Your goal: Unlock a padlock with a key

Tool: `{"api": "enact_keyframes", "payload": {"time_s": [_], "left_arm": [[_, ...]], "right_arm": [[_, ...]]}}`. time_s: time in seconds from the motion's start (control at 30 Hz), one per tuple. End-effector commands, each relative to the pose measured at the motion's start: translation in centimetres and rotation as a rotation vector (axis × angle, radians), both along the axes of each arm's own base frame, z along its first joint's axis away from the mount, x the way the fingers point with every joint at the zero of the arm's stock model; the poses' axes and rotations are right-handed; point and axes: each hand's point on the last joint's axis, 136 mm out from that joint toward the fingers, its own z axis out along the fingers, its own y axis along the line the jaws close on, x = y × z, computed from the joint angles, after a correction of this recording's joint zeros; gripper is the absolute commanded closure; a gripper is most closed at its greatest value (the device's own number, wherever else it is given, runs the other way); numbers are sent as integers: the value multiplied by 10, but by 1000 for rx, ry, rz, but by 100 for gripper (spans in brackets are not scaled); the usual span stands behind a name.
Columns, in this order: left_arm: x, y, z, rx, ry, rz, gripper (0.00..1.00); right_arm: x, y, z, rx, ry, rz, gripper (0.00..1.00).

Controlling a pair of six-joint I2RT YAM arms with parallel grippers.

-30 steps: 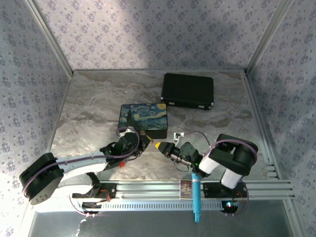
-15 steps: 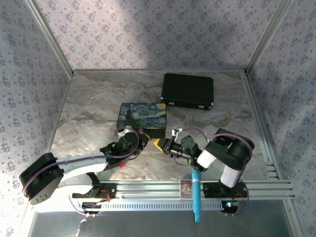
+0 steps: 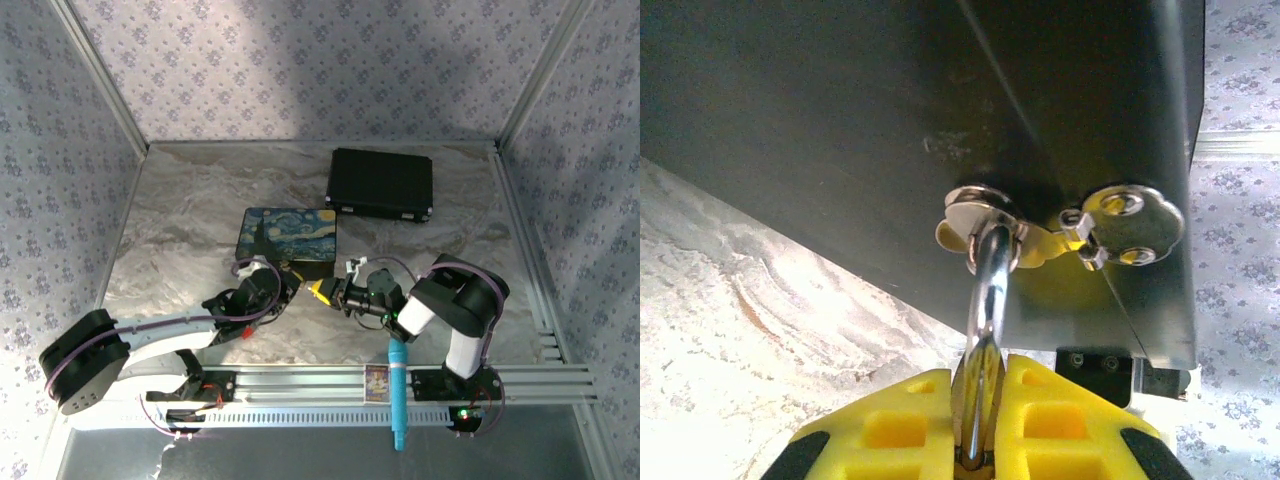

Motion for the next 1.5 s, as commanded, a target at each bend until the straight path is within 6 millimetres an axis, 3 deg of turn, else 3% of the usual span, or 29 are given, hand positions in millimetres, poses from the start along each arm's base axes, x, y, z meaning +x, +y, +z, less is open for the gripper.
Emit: {"api": "enact_keyframes", "payload": {"time_s": [0.0, 0.3, 0.43, 0.5, 0.63, 0.77, 0.83, 0.97, 1.07, 1.2, 1.47], "left_arm": [[-13, -48, 77, -294, -106, -159, 100], [-14, -57, 94, -328, -127, -187, 100], [-16, -63, 92, -325, -115, -202, 100], [-15, -61, 87, -314, -107, -195, 100], [-12, -50, 74, -272, -100, -146, 100], [-5, -32, 61, -195, -91, -87, 100], [-2, -27, 59, -187, -94, -70, 100], [0, -27, 61, -200, -98, -67, 100], [-1, -28, 62, -209, -99, -71, 100], [-2, -26, 66, -215, -105, -73, 100], [-9, -29, 66, -204, -105, -91, 100]], "right_arm": [[6, 15, 18, 55, -20, 18, 100], [14, 11, 50, 96, -116, -36, 100], [8, 20, 47, 54, -150, -7, 100], [6, 19, 44, 35, -166, -6, 92], [0, 9, 37, -14, -184, -22, 63], [-10, -12, 28, -107, -199, -50, 55], [-15, -21, 30, -147, -215, -57, 56], [-22, -35, 27, -284, -221, -47, 74], [-22, -41, 24, -302, -200, -27, 80], [-22, -34, 14, -334, -180, 8, 82], [-9, -22, 35, -309, -251, -1, 87]]}}
